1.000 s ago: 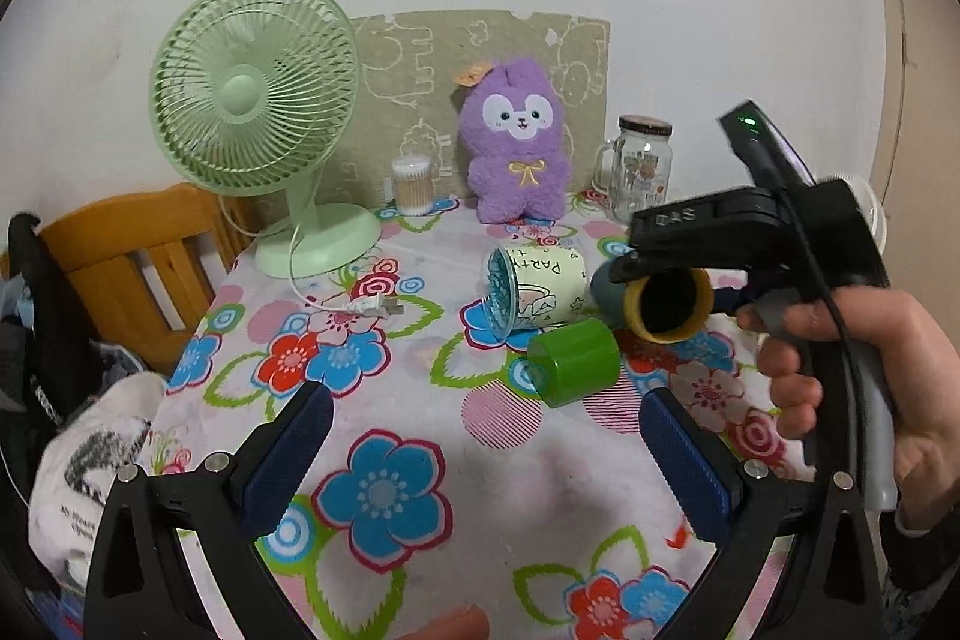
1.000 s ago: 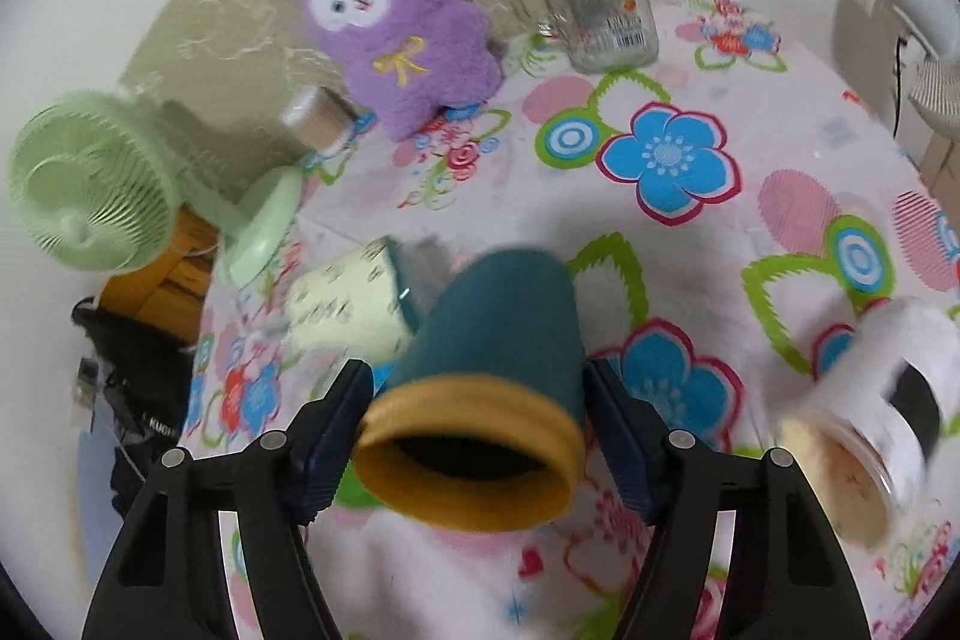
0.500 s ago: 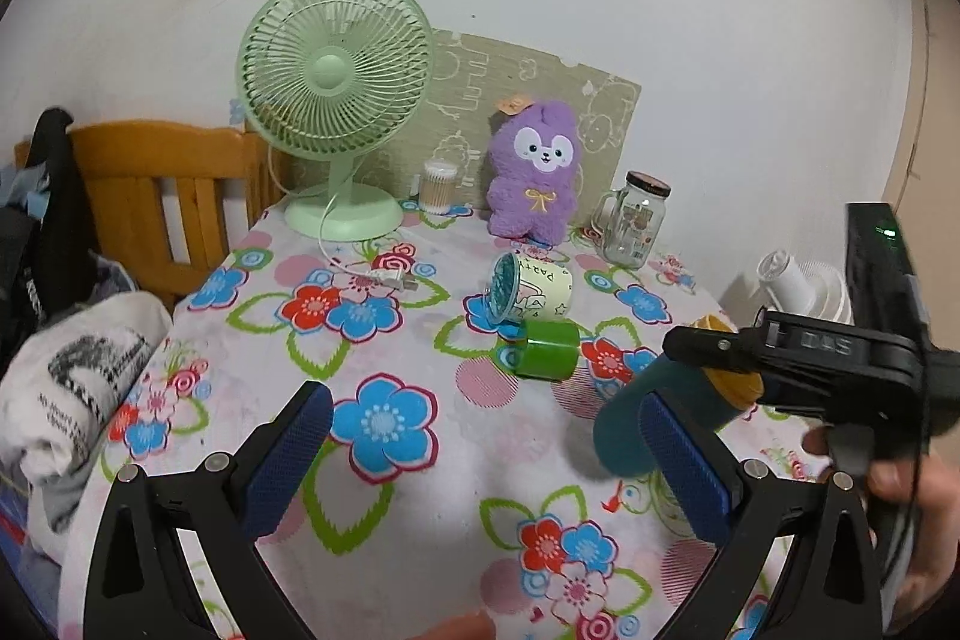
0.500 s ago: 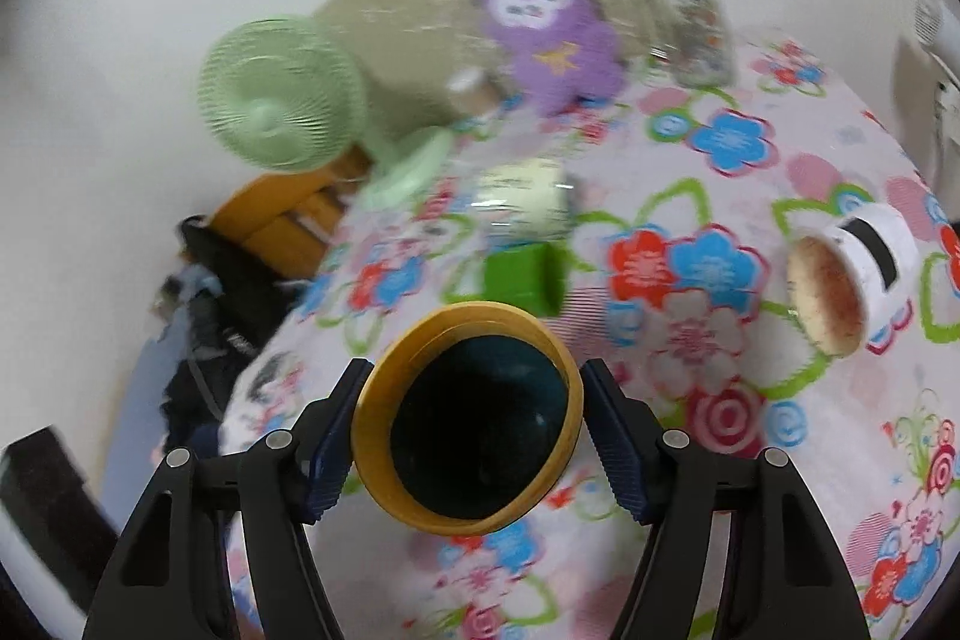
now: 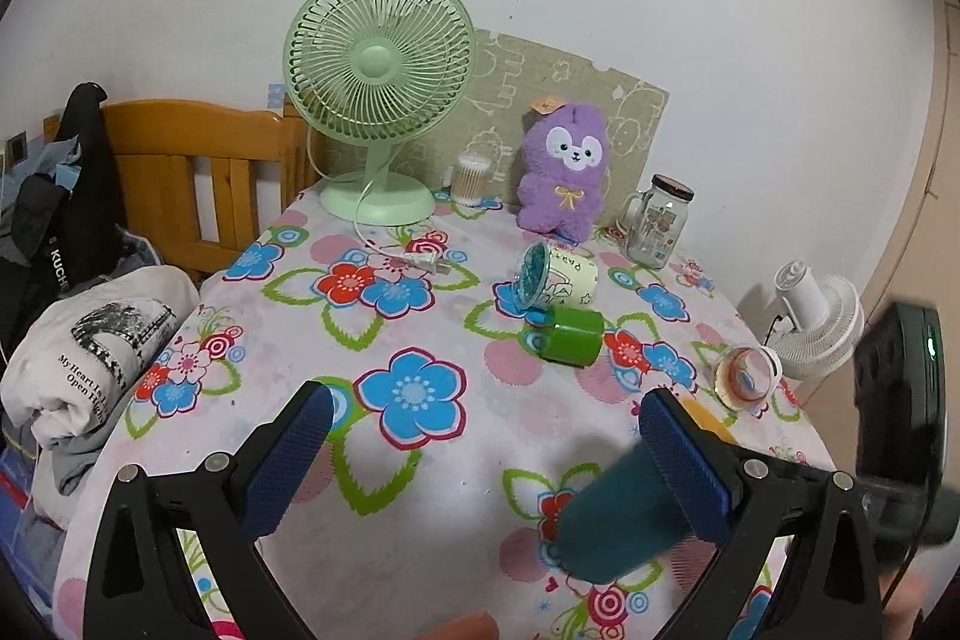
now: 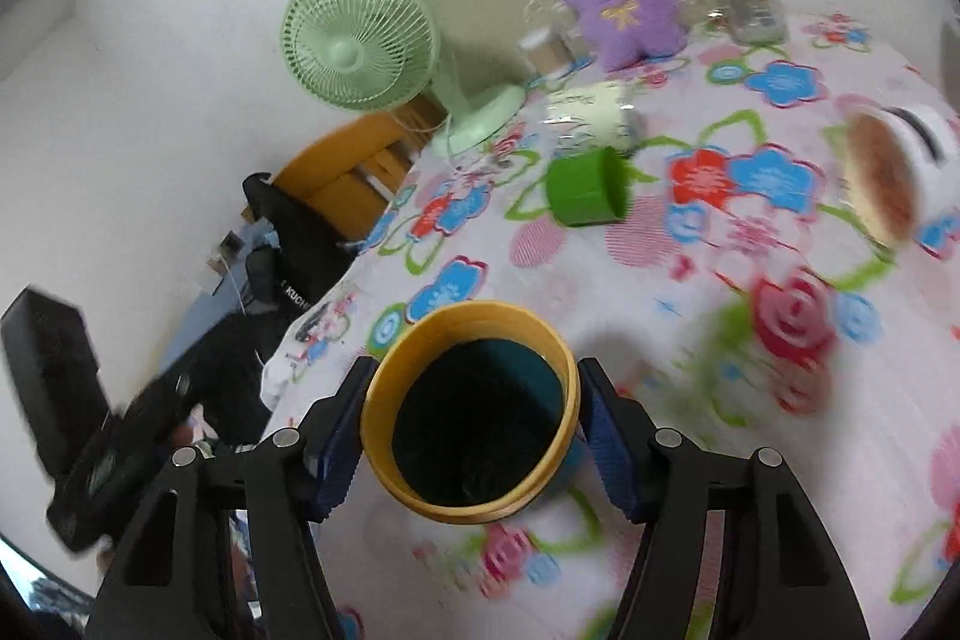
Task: Flip cup upside down
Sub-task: 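Grasp the teal cup's yellow rim with the right gripper and lift it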
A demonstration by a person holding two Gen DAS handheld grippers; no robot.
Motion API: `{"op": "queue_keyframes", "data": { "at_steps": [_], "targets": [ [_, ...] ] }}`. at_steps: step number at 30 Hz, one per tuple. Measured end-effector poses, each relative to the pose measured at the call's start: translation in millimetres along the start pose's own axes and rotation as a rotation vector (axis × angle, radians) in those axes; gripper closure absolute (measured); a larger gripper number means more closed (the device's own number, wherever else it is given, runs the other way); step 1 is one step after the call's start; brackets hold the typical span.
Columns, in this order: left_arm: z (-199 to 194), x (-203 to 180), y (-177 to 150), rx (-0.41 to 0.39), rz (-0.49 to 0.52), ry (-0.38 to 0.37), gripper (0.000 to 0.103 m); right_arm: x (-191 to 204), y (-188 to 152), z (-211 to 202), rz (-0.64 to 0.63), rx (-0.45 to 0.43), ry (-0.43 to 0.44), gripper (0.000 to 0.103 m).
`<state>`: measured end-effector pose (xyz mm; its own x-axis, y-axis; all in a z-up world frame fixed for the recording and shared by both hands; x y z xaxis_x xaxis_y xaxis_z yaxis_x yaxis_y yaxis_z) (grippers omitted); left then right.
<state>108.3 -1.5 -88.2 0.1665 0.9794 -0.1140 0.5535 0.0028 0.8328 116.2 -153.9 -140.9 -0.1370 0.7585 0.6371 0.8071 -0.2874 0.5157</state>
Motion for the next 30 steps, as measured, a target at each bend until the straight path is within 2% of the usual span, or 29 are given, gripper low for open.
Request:
{"op": "queue_keyframes", "data": {
  "at_steps": [4,5,6,8,9,12,18,22,30],
  "targets": [
    [1,-3,-5,0.006,0.000,-0.012,0.000,-16,-14,-27,-0.076,-0.002,-0.074,0.035],
    [2,-6,-5,0.008,0.002,-0.018,0.000,-17,-14,-34,-0.083,-0.012,-0.073,0.031],
    [4,-9,-6,0.011,0.004,-0.025,0.000,-18,-12,-38,-0.090,-0.021,-0.076,0.020],
    [8,-17,-7,0.021,0.007,-0.043,0.000,-16,-6,-51,-0.118,-0.069,-0.112,0.007],
    [9,-23,-9,0.030,0.008,-0.054,0.000,-15,-3,-56,-0.135,-0.092,-0.127,0.005],
    [10,-35,-15,0.062,-0.010,-0.074,0.000,-10,1,-63,-0.182,-0.111,-0.146,0.004],
    [9,-65,-39,0.171,-0.139,-0.173,0.000,-4,-1,-73,-0.231,-0.114,-0.139,0.004],
    [17,-82,-47,0.224,-0.175,-0.183,0.000,-10,-1,-84,-0.281,-0.123,-0.181,0.004],
    [29,-102,-54,0.281,-0.210,-0.165,0.000,-42,-4,-107,-0.250,-0.112,-0.214,0.004]
  ]
}}
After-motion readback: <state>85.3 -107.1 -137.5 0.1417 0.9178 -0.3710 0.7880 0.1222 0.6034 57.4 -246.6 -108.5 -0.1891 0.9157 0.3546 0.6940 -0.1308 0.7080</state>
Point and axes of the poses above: each gripper's, at about its wrist camera, not at the fingertips, and z roughly the way its jaws point, x to its left, y to its top, the point moved 8 cm from there along z, roughly the way its jaws point, and after that the axes turned 8 degrees about z, right-handed, at the moved point
